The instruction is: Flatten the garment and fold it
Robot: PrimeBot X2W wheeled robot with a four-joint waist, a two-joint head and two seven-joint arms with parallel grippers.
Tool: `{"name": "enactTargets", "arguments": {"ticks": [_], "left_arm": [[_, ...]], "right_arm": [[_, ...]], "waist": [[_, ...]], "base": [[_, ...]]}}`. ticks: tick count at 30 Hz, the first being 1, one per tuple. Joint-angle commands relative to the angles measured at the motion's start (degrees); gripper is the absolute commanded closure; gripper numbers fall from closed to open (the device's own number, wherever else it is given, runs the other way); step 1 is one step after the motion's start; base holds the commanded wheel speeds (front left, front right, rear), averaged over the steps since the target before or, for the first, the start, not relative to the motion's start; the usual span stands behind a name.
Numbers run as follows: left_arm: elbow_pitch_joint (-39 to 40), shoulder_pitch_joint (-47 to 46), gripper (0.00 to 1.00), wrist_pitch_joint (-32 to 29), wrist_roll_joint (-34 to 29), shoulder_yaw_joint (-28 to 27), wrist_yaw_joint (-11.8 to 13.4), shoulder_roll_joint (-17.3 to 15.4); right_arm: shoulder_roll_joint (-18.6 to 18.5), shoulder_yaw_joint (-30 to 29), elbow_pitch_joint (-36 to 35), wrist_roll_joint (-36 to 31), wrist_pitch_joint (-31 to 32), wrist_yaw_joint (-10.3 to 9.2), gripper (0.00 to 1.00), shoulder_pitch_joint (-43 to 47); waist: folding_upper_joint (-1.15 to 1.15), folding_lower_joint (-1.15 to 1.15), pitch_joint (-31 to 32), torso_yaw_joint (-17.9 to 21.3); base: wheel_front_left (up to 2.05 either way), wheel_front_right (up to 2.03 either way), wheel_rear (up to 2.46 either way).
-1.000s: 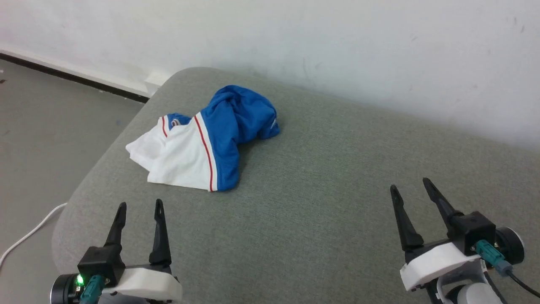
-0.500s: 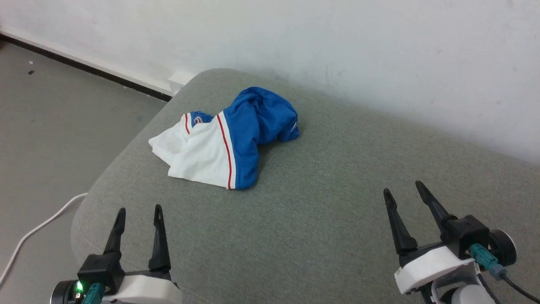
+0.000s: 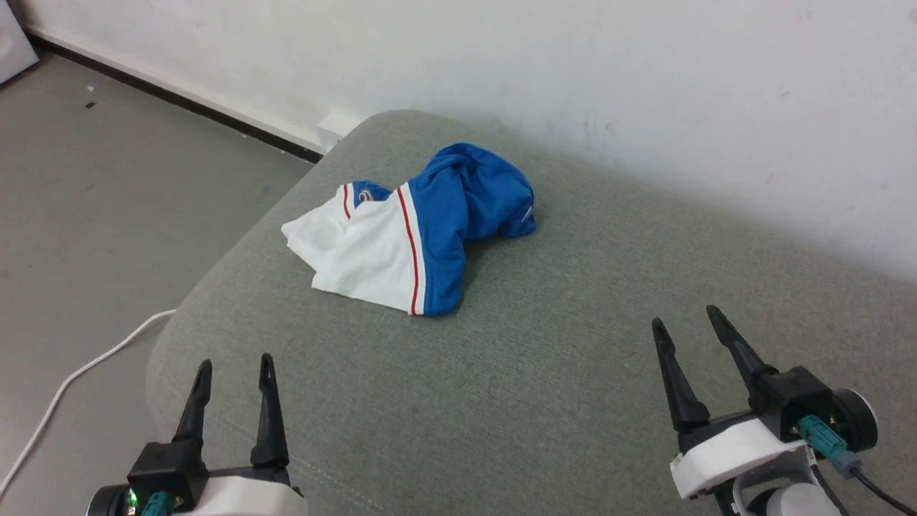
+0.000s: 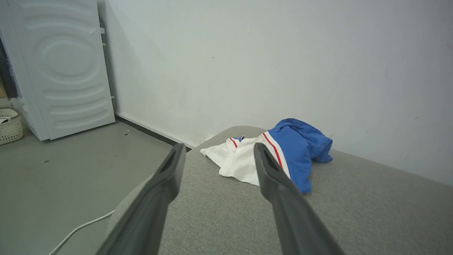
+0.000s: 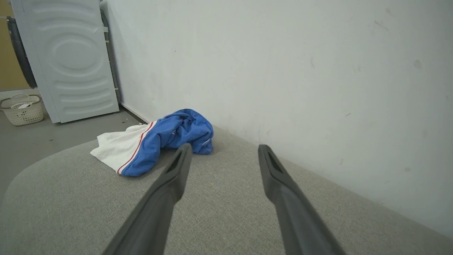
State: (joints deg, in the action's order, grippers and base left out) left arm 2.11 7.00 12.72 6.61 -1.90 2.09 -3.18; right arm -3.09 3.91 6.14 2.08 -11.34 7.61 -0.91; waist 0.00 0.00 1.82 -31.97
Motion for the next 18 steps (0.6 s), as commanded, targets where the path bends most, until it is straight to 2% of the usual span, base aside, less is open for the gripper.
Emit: {"name": "enactTargets", "arguments": {"ticks": [1,18], "left_arm": [[-0.11,0.70,0.00,0.54,0.34,-0.18,0.51,0.26],[0.08,1.67,0.00,2.28,1.36,-0.79,0.46,0.30]], "right_arm": [[0.18,0.08,0.14,-0.11,-0.60,-0.11,0.00,-0.62],[0.22,0.42,0.07,-0.23,-1.88,-0.12,0.00,-0.69]], "waist": [[0.00,0.00,0.02,-0.49],[0.00,0.00,-0.01,-3.51]], "base": [[0.00,0.00,0.00],[0.00,0.00,0.00]]}}
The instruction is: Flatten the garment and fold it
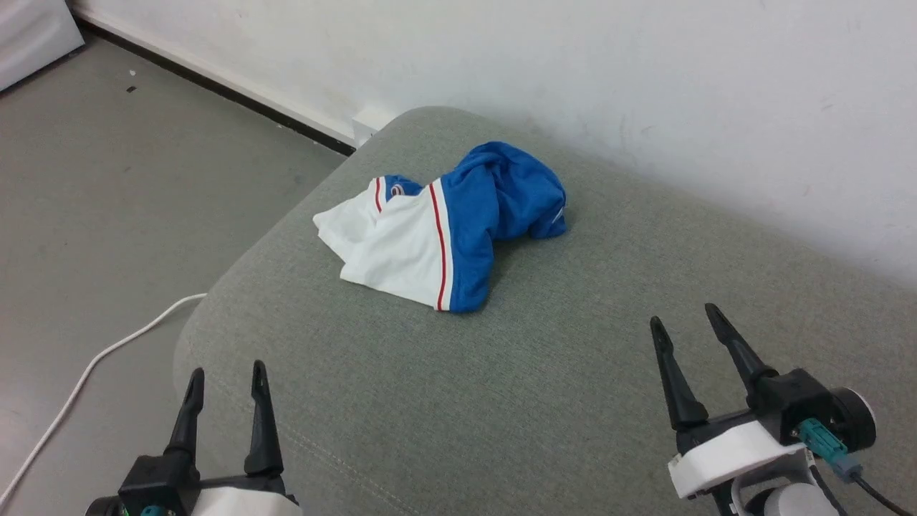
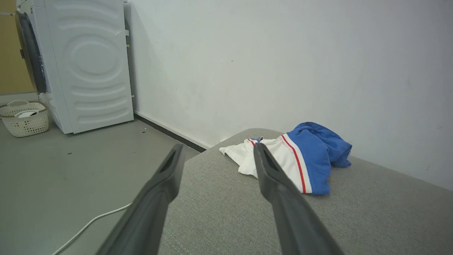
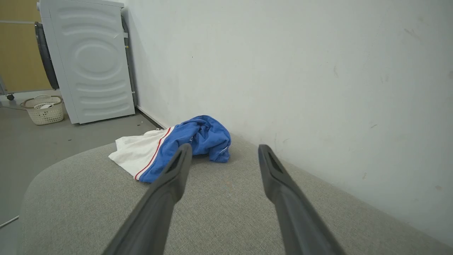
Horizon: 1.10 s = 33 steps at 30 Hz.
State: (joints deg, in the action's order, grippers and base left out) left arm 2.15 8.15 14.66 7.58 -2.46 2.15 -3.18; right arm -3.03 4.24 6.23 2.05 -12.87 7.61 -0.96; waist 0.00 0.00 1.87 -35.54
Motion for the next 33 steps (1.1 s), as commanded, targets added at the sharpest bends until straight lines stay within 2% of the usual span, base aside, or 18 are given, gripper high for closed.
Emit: {"name": "enactTargets", "arguments": {"ticks": [1,12,18,22,25,29,33], "left_arm": [[0.06,0.48,0.00,0.34,0.39,-0.18,0.43,0.30],[0.98,-0.20,0.00,0.34,1.62,0.04,0.77,0.30],[6.46,-6.21,0.00,0.02,4.77,0.54,-1.34,-0.23],[12.68,-15.72,0.00,-5.25,4.40,1.88,-3.33,-3.25],[14.36,-24.43,0.00,-10.03,5.13,2.60,-5.32,-5.85],[12.13,-35.77,0.00,-17.17,8.31,2.52,-6.33,-7.44],[6.23,-45.73,0.00,-24.36,11.99,2.01,-6.61,-8.43]], "right_arm": [[0.15,0.07,-0.08,-0.24,-0.33,-0.12,0.00,-0.63],[0.15,-0.25,-0.92,-0.27,0.06,-0.12,0.00,-0.65],[0.15,-1.98,-4.51,-1.51,1.83,-0.12,0.00,-0.86],[0.15,-3.01,-8.94,-3.41,4.32,-0.12,0.00,-1.45],[0.12,-2.66,-12.77,-4.99,6.41,-0.12,0.00,-2.56],[-1.39,-1.28,-17.89,-5.74,9.36,-0.12,0.00,-4.69],[-3.80,0.05,-22.25,-5.27,11.98,-0.12,0.00,-6.90]], "waist": [[0.00,0.00,-0.11,0.11],[0.00,0.00,-0.53,0.42],[0.00,0.00,-3.34,1.37],[0.00,0.00,-7.30,3.09],[0.00,0.00,-11.13,5.07],[0.00,0.00,-17.07,8.10],[0.00,0.00,-22.65,10.98]], "base": [[0.00,0.00,0.00],[0.00,0.00,0.00],[0.00,0.00,0.00],[0.00,0.00,0.00],[0.00,0.00,0.00],[0.00,0.00,0.00],[0.00,0.00,0.00]]}}
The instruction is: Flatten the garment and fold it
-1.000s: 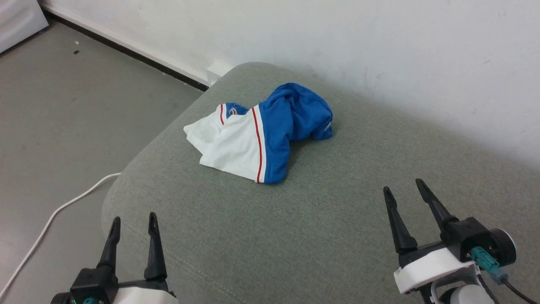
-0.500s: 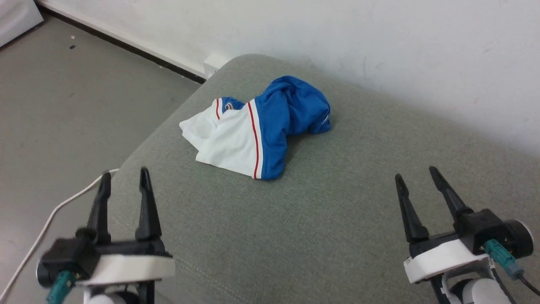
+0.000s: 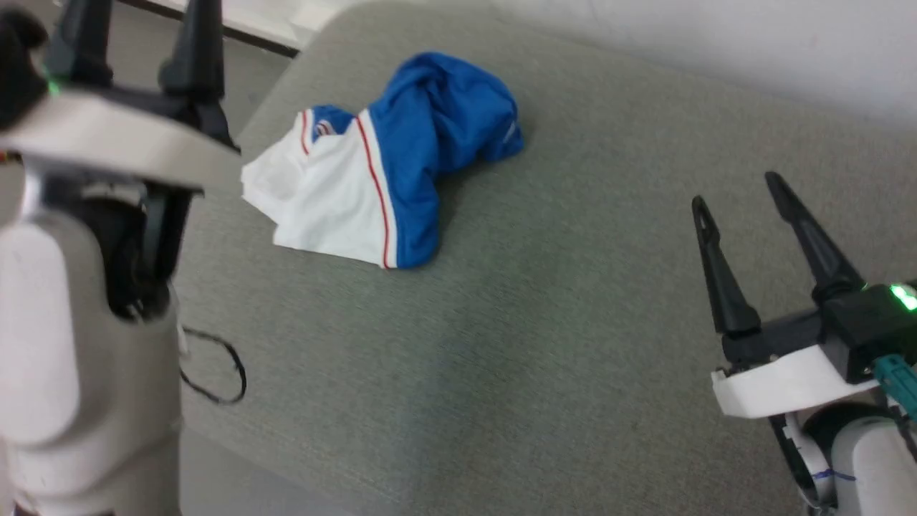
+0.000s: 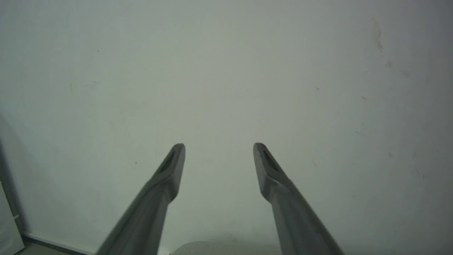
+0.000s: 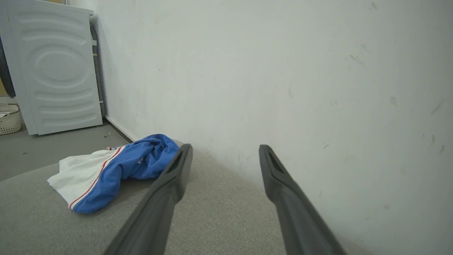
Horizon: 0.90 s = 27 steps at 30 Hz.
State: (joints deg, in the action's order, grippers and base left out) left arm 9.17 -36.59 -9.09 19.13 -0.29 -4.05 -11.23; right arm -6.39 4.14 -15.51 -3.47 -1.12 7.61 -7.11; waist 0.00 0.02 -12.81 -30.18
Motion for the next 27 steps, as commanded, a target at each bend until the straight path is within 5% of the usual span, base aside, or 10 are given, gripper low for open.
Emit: {"name": "enactTargets", "arguments": {"ticks": [1,17,27], "left_arm": [[-2.81,-3.11,0.00,-2.47,0.44,-0.05,-0.56,-1.35],[-27.09,-15.86,0.00,-23.95,1.38,0.60,-0.40,-9.98],[-31.92,-13.26,0.00,-34.92,1.62,-1.09,4.39,-13.37]], "right_arm": [[-0.97,0.57,-1.38,0.46,0.73,-0.12,0.00,-1.34],[-4.06,1.39,-7.57,2.83,3.21,-0.12,0.00,-6.99],[-3.76,0.28,-7.60,3.78,2.18,-0.12,0.00,-7.60]], "waist": [[0.00,-0.02,-9.17,6.46],[0.00,-0.02,-21.67,18.59],[0.00,-0.02,-24.83,23.33]], "base": [[0.00,0.00,0.00],[0.00,0.00,0.00],[0.00,0.00,0.00]]}}
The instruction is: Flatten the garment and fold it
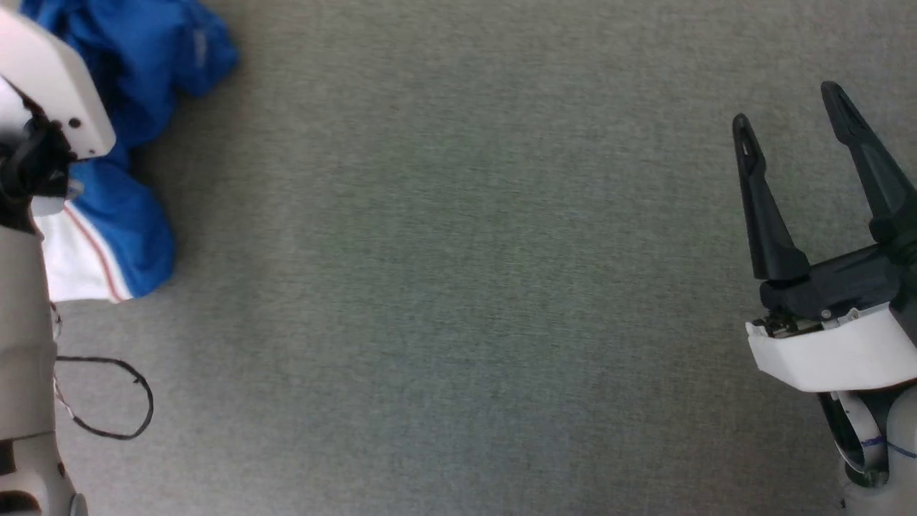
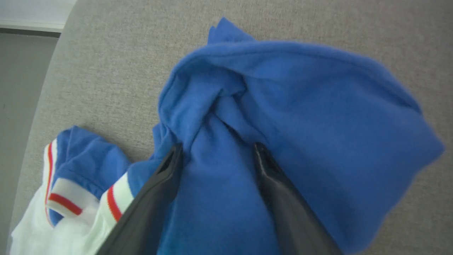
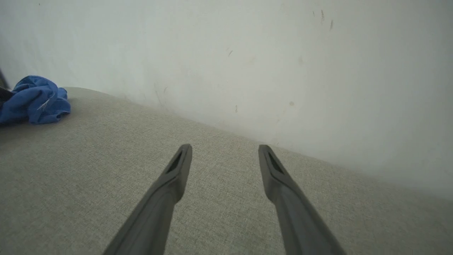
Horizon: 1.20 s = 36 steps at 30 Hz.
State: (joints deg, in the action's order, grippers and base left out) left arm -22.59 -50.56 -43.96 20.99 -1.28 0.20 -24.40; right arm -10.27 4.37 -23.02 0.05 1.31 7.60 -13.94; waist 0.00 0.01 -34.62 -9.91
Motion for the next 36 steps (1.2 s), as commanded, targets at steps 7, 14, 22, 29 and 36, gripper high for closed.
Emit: {"name": "enactTargets", "arguments": {"ticks": [7,14,22,29,36], "left_arm": [[0.20,2.23,1.00,1.43,-0.33,-0.75,0.87,-1.28],[2.15,0.07,1.00,7.03,-0.38,-0.82,-0.78,-2.30],[4.64,-3.33,1.00,9.94,-0.21,-0.54,-2.73,-4.06],[8.15,-7.88,1.00,8.21,0.67,1.74,-3.83,-3.03],[10.96,-13.28,1.00,7.24,2.50,5.44,-3.99,2.63]], "right_arm": [[0.65,-0.20,1.19,0.75,-1.12,-0.11,0.00,-1.39],[2.16,0.96,4.52,1.35,-3.11,-0.11,0.00,-1.59],[5.10,0.84,9.89,1.88,-5.99,-0.11,0.00,-0.11],[6.98,-1.49,13.88,2.22,-8.04,-0.11,0.00,3.65],[7.35,-4.34,14.79,2.95,-8.34,-0.11,0.00,7.33]], "waist": [[0.00,-0.01,-2.41,3.55],[0.00,-0.01,3.00,3.00],[0.00,-0.01,13.83,4.40],[0.00,-0.01,23.86,7.37],[0.00,-0.01,30.29,10.43]], "base": [[0.00,0.00,0.00],[0.00,0.00,0.00],[0.00,0.00,0.00],[0.00,0.00,0.00],[0.00,0.00,0.00]]}}
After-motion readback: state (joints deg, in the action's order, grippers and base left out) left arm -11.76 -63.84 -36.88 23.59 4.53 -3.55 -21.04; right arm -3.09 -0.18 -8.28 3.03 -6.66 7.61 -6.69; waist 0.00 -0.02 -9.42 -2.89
